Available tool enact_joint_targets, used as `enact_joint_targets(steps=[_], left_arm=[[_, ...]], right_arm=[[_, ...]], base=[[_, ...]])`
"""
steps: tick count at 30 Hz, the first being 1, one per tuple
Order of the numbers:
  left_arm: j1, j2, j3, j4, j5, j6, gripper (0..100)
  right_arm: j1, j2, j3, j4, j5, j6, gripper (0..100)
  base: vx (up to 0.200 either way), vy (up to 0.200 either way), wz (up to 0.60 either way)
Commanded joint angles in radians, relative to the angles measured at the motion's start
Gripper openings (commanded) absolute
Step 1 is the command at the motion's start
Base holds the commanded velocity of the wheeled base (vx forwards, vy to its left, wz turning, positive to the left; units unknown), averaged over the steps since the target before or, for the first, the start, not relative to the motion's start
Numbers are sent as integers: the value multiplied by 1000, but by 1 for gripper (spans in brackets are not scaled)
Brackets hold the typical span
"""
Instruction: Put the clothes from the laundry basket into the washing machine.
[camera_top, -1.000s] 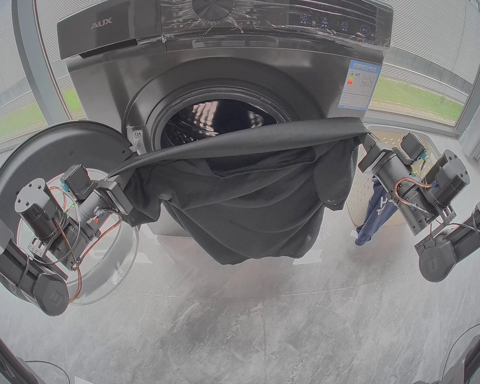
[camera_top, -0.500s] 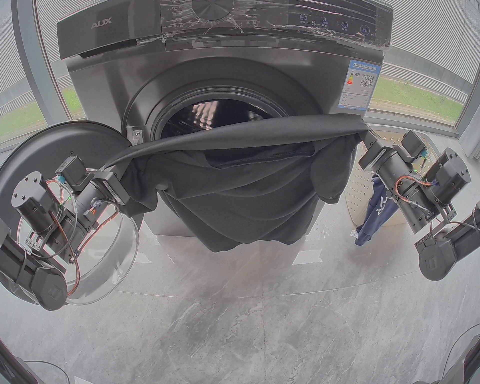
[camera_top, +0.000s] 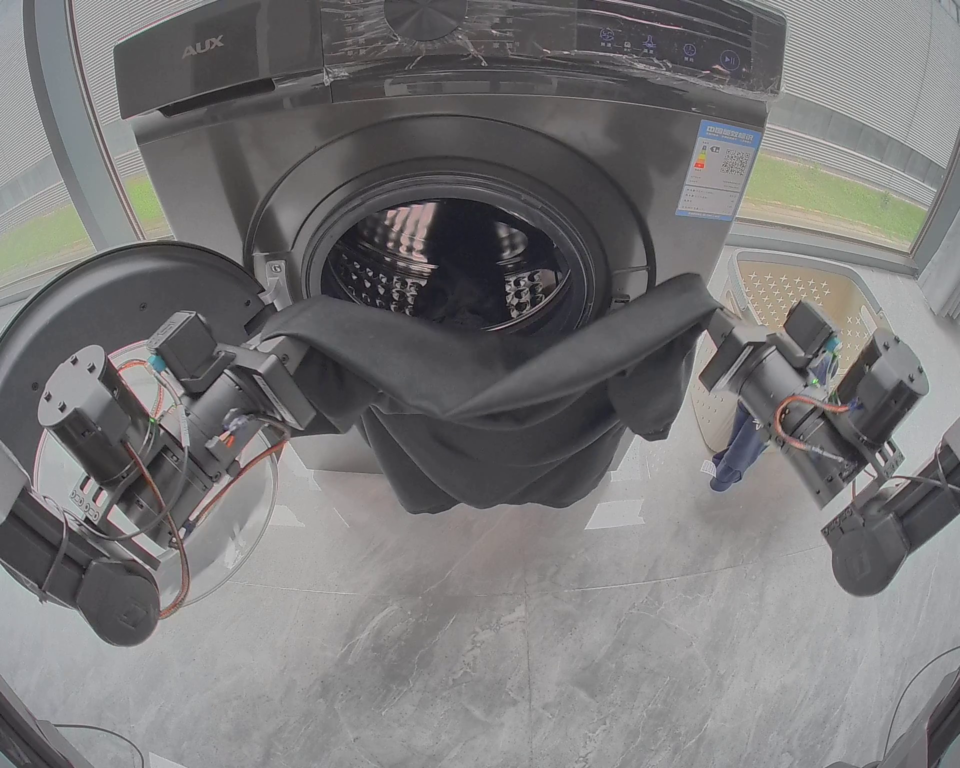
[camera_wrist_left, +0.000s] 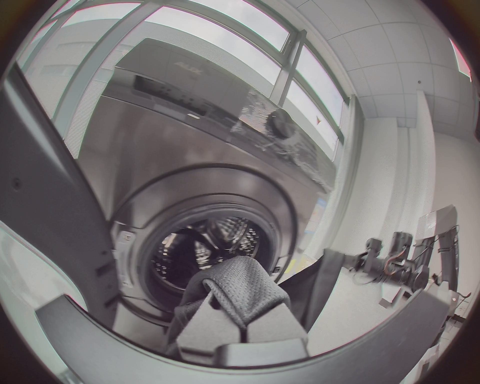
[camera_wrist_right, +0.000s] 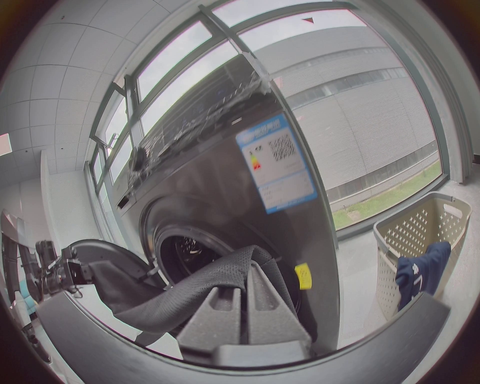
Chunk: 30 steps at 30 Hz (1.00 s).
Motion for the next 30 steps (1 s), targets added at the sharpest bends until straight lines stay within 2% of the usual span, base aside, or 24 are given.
enact_joint_targets(steps=[1,3,4,6,10,17,18,24,30], left_arm=[[-118,1,-30,0,4,1,0],[-125,1,-37,1,4,1,0],[-127,0,-43,1,4,1,0],[-127,0,-52,1,7,0,0],[-130,-2,-73,1,10,0,0],[-132,-5,-93,0,31,0,0],[-132,-25,-99,1,30,0,0],[-135,-49,-112,3,30,-2,0],[-151,-52,-110,3,31,-2,0]], right_arm=[[79,38,102,-1,1,-14,0],[91,49,115,-1,1,-18,0],[114,82,145,-2,1,-20,100],[141,110,169,1,-2,-21,100],[174,176,257,-1,-1,-55,100],[214,269,329,-1,3,-66,100],[233,306,364,-1,1,-66,100],[245,380,376,-2,4,-63,100],[297,403,381,-1,4,-61,100]], base=[[0,0,0],[0,0,0],[0,0,0],[0,0,0],[0,0,0],[0,0,0],[0,0,0],[0,0,0],[0,0,0]])
